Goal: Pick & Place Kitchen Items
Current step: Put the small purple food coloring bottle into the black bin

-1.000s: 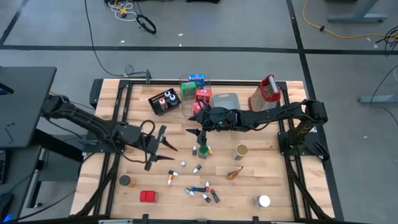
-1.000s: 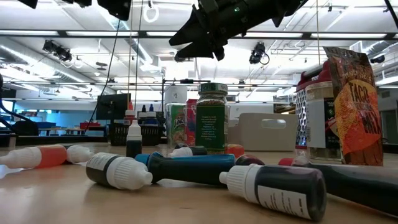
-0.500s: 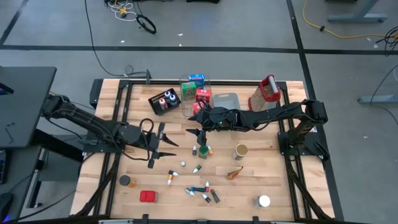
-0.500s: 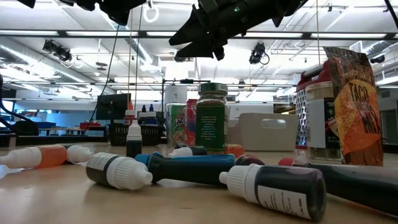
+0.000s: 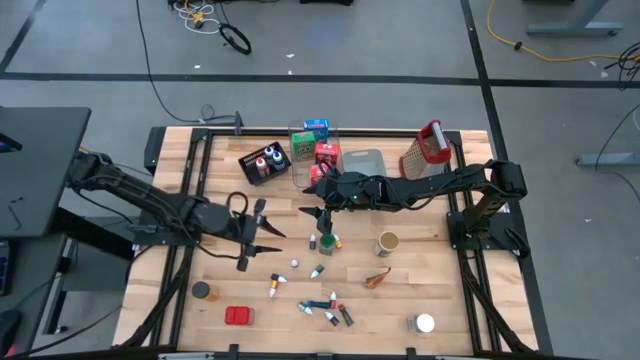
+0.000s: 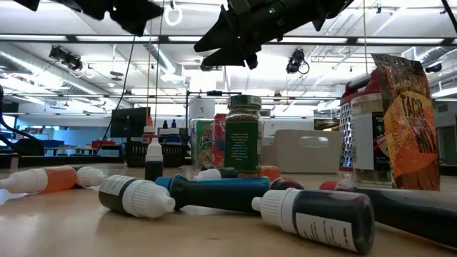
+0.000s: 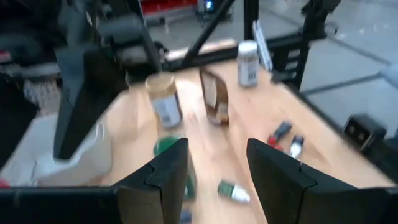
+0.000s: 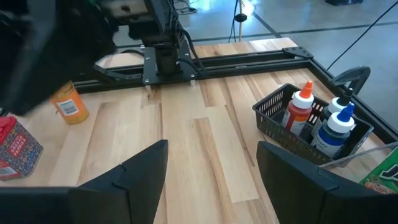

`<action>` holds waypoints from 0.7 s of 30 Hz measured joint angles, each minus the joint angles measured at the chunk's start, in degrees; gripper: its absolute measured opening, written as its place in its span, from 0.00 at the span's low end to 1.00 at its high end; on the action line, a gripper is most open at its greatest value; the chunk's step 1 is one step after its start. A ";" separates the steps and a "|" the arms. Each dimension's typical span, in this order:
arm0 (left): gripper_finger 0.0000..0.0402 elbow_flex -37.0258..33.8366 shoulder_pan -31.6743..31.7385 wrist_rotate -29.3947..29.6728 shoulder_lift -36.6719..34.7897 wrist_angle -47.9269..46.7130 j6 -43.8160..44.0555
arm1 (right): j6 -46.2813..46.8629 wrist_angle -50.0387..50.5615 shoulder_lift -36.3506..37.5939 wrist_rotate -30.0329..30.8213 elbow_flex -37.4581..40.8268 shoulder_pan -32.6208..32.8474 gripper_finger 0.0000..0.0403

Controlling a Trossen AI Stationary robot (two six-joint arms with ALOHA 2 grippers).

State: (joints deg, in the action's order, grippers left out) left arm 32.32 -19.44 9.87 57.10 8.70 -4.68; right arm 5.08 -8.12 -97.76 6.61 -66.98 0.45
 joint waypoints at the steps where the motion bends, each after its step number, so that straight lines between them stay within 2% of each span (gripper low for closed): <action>1: 0.43 0.00 0.00 0.75 0.00 -1.46 0.05 | 0.00 0.00 0.00 0.00 0.00 0.02 0.64; 5: 0.43 -0.04 0.02 1.57 0.00 -7.15 3.56 | 0.00 0.00 0.00 0.00 0.00 0.01 0.64; 8: 0.43 -0.25 0.02 -1.17 0.27 -10.45 7.89 | 0.00 0.00 0.00 0.00 0.00 0.01 0.64; 14: 0.43 -3.85 -0.10 -6.52 0.33 -10.43 14.06 | 0.00 0.00 0.00 0.00 0.00 0.00 0.64; 17: 0.43 -6.78 -1.12 -6.54 1.21 -6.79 16.86 | 0.00 0.00 0.00 0.00 0.00 0.02 0.64; 21: 0.43 -11.85 -3.78 -9.07 3.78 4.64 18.29 | 0.00 -0.10 0.00 0.00 0.00 0.00 0.64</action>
State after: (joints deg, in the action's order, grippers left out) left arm 20.47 -23.23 0.80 60.88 13.35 13.61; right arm 5.08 -8.22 -97.76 6.61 -66.98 0.45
